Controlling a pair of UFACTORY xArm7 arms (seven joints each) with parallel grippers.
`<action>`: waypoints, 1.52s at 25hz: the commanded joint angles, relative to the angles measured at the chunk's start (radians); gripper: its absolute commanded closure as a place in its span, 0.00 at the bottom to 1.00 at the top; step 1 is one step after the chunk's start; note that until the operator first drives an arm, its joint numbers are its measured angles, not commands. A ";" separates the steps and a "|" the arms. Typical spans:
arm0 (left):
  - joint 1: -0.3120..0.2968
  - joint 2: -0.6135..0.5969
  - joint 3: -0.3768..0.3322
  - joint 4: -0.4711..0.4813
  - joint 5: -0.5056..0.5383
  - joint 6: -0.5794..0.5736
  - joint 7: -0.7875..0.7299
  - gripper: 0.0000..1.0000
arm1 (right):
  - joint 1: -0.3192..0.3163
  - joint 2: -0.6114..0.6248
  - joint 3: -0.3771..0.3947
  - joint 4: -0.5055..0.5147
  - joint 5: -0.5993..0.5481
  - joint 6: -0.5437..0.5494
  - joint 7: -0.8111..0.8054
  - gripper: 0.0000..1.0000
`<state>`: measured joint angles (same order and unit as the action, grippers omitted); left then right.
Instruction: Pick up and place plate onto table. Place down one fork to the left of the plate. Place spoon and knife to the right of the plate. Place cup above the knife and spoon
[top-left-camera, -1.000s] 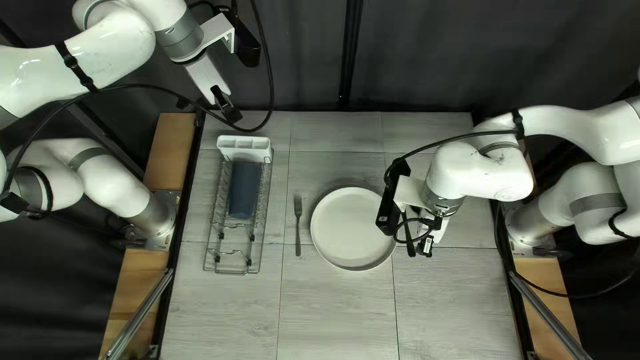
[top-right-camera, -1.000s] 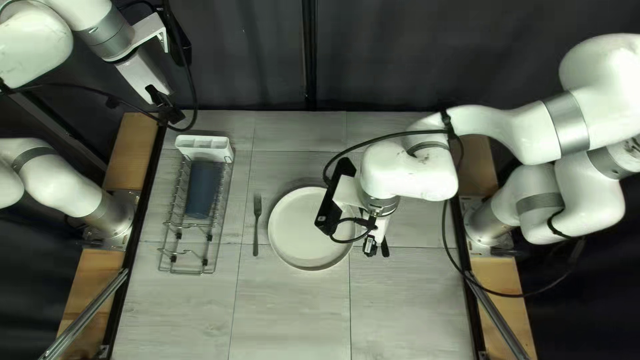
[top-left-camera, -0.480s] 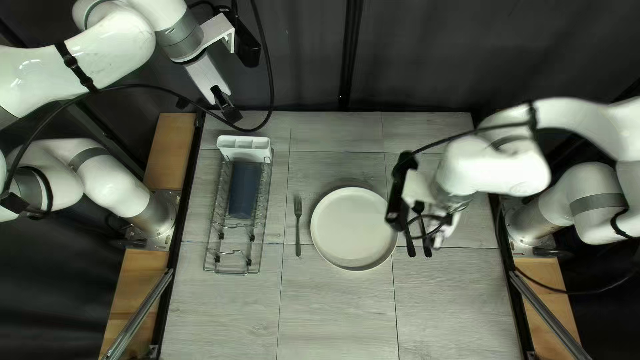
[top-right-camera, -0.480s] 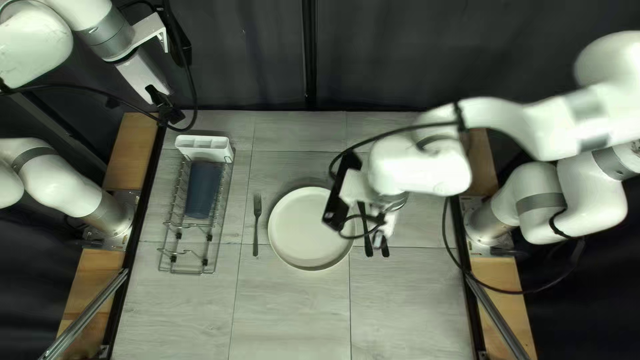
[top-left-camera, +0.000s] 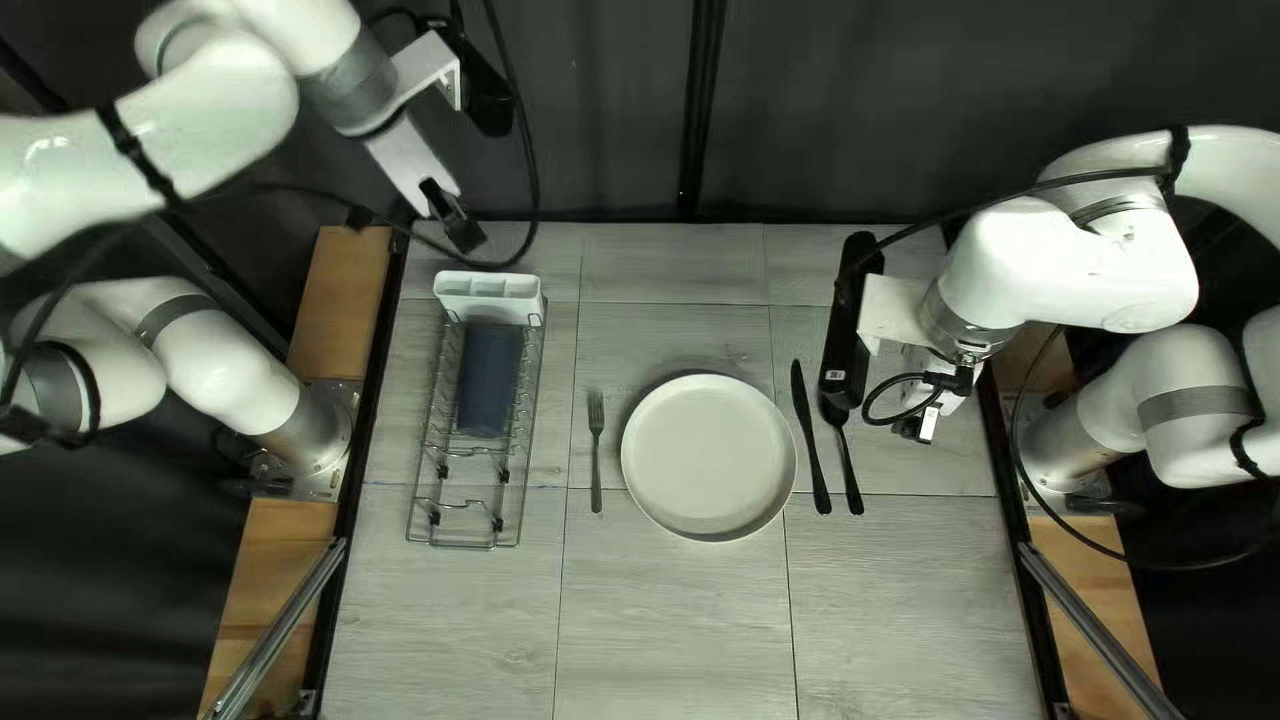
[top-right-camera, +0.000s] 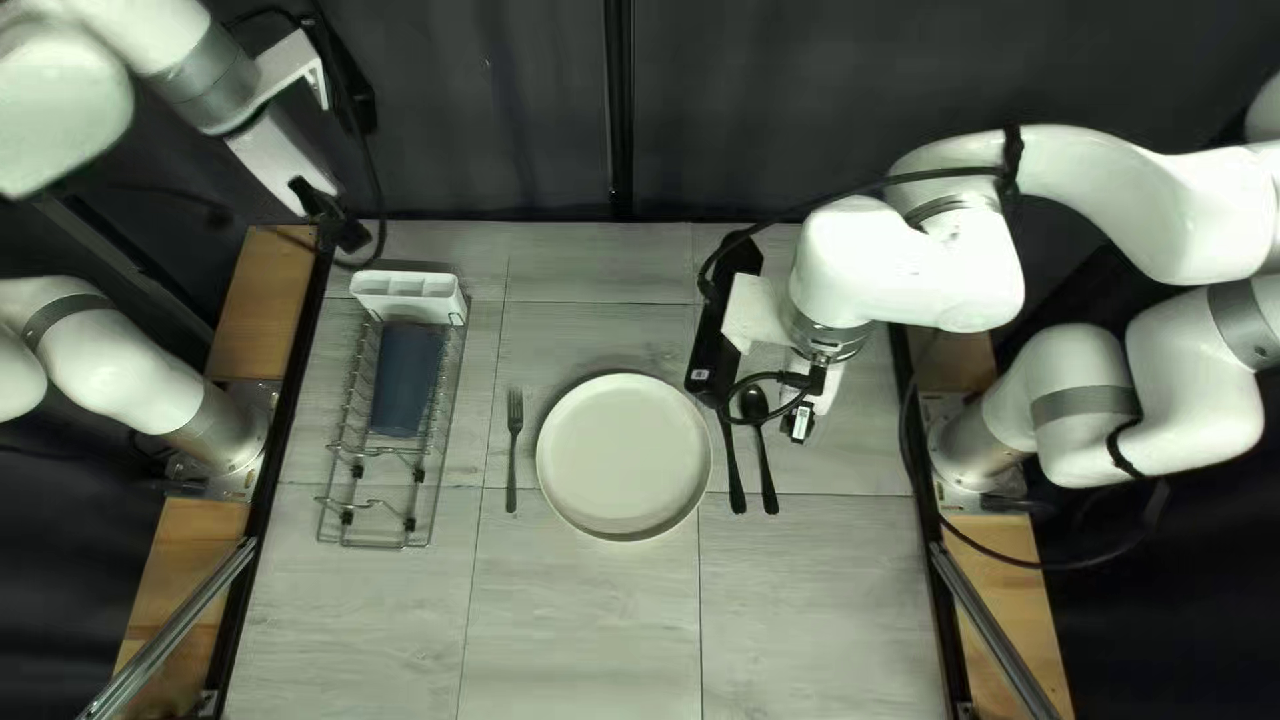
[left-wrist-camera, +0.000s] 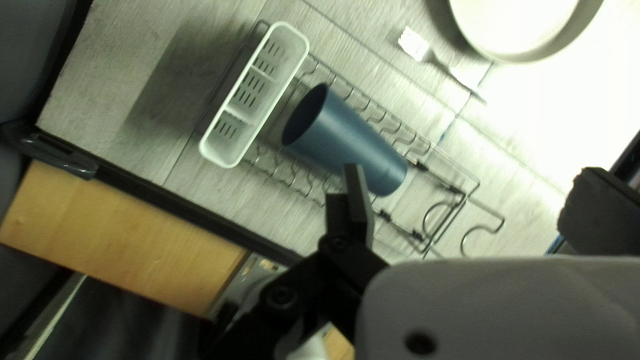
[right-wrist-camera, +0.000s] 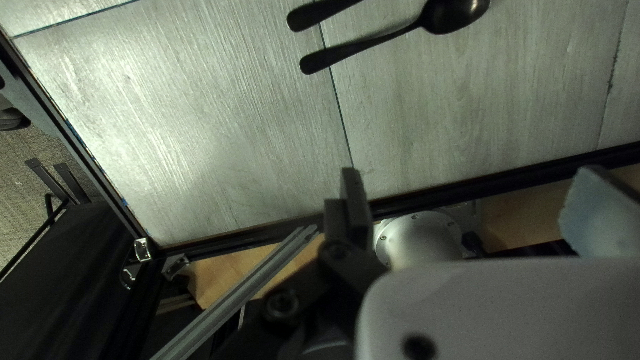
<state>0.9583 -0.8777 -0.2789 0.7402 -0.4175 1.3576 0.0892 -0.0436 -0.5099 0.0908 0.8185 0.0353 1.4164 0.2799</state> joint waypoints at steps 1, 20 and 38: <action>-0.003 -0.089 -0.118 -0.070 -0.036 -0.039 -0.147 0.00 | 0.000 0.000 0.000 0.000 0.000 0.000 0.000 0.00; 0.062 -0.040 -0.247 -0.200 -0.075 -0.150 -0.305 0.00 | 0.000 0.000 0.000 0.000 0.000 0.000 0.000 0.00; 0.040 -0.022 -0.456 -0.439 -0.267 -0.389 -0.518 0.00 | 0.000 0.000 0.000 0.000 0.000 0.000 0.000 0.00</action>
<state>1.0108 -0.9104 -0.7174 0.3289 -0.6497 1.0012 -0.4190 -0.0436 -0.5098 0.0908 0.8185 0.0353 1.4164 0.2799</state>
